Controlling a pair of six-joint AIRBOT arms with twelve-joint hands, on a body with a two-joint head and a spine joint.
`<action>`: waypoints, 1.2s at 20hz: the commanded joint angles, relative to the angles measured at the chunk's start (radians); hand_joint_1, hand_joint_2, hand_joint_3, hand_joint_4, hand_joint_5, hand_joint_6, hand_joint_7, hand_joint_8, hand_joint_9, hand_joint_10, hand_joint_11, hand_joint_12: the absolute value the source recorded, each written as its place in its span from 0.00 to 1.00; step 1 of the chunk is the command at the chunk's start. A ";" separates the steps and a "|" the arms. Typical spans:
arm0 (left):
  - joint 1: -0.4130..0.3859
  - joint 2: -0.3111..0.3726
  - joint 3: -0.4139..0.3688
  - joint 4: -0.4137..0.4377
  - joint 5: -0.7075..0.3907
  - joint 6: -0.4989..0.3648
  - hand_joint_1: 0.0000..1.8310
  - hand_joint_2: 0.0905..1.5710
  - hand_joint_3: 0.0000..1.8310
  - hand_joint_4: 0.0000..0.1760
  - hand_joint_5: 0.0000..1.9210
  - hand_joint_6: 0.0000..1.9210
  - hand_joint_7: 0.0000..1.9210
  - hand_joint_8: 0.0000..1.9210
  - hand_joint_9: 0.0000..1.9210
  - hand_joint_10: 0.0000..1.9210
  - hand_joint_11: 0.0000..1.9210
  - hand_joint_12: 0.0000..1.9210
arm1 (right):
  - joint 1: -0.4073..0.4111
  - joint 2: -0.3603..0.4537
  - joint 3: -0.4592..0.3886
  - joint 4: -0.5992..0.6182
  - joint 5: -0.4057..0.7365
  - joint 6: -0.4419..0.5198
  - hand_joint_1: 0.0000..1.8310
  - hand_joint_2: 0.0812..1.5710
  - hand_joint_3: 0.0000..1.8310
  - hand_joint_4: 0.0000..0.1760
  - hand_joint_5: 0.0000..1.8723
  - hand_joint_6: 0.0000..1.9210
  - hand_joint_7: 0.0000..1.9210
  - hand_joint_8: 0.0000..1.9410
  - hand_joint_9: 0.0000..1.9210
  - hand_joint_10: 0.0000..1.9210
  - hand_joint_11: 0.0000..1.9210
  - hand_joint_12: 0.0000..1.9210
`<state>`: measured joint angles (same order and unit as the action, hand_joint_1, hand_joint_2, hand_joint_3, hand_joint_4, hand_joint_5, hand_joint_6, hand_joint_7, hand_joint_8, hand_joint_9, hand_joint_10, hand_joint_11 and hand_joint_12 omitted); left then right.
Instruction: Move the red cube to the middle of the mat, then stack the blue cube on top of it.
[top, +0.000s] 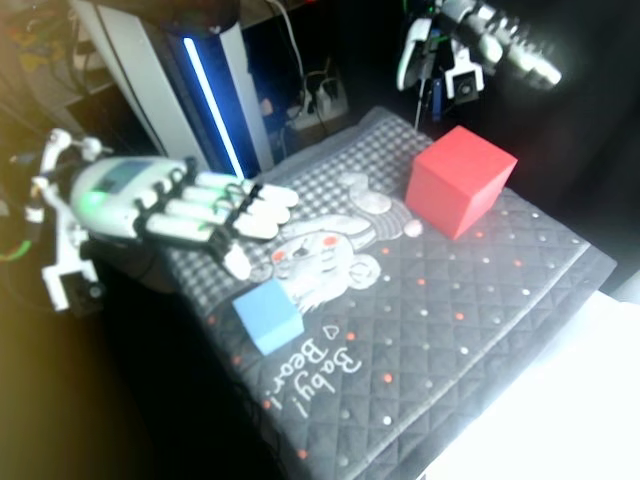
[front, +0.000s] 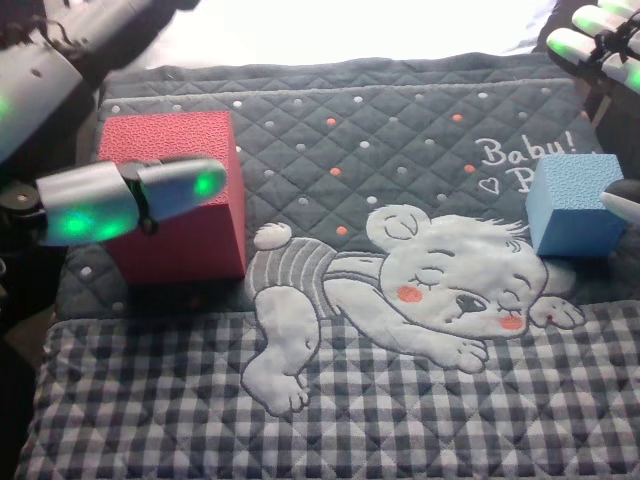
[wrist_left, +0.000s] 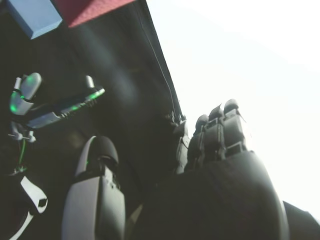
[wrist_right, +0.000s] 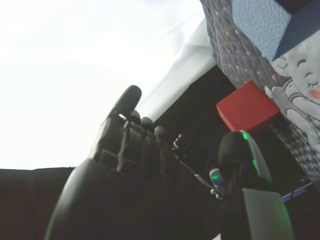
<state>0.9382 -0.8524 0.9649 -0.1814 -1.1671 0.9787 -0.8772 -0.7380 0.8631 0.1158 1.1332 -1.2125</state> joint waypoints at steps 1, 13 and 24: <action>-0.014 -0.007 0.008 -0.026 -0.056 0.009 0.31 0.61 0.00 0.93 0.00 0.00 0.00 0.00 0.00 0.00 0.00 0.00 | 0.004 0.011 0.000 0.006 0.119 -0.005 0.33 0.84 0.00 0.00 0.00 0.00 0.00 0.00 0.00 0.00 0.00 0.34; -0.085 -0.158 0.155 -0.221 0.374 0.200 0.57 0.63 0.00 0.41 0.05 0.01 0.06 0.02 0.05 0.03 0.00 0.20 | -0.006 0.019 -0.008 0.021 0.115 -0.004 0.27 0.86 0.00 0.00 0.00 0.00 0.00 0.00 0.01 0.01 0.00 0.54; -0.107 -0.134 0.090 -0.024 0.124 0.043 0.78 0.75 0.00 0.66 0.07 1.00 0.11 0.98 0.18 1.00 0.24 1.00 | -0.014 0.018 -0.007 0.032 0.125 -0.004 0.30 0.86 0.00 0.00 0.00 0.00 0.01 0.00 0.05 0.02 0.00 0.67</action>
<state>0.8345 -0.9878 1.0565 -0.2115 -0.9115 1.0260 -0.9024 -0.7269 0.8536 0.1410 1.1255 -1.2125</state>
